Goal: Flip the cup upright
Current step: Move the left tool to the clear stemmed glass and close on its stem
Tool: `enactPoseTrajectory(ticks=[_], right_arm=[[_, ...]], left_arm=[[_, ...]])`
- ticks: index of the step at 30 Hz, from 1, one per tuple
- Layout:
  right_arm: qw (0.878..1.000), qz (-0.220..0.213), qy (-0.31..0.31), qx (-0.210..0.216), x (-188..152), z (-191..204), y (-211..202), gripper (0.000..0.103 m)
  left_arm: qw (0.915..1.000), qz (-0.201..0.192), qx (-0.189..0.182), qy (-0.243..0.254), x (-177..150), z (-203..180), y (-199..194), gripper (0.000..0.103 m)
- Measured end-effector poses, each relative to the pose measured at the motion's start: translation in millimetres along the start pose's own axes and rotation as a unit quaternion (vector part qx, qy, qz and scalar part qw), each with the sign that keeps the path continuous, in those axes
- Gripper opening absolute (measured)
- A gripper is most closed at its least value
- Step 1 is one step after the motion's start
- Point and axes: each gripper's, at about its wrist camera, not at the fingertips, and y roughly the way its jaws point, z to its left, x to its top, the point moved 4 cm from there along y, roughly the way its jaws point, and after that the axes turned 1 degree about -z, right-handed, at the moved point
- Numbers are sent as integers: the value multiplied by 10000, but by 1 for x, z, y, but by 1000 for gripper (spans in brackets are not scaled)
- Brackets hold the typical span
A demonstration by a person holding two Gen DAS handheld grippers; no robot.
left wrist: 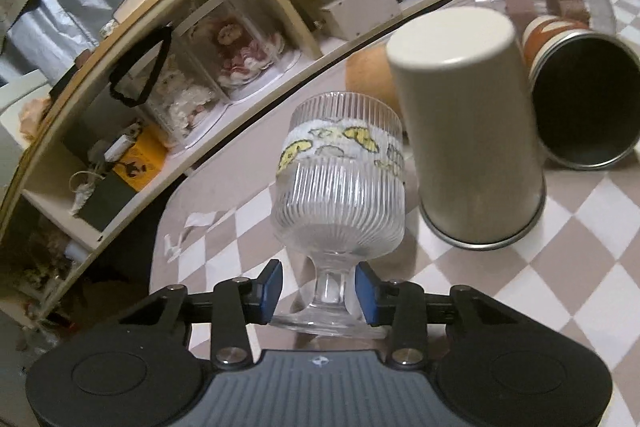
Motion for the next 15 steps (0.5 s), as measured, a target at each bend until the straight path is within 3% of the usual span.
enactPoseTrajectory(ticks=[3, 6, 15], right_arm=[[10000, -20, 34, -1, 0, -5, -2, 103], [10000, -40, 87, -21, 1, -9, -3, 103], [9999, -103, 107, -12, 4, -13, -14, 103]], left_arm=[[10000, 15, 41, 14, -2, -1, -4, 38], [9996, 115, -153, -202, -6, -2, -11, 17], [9978, 325, -217, -531, -21, -7, -34, 17]])
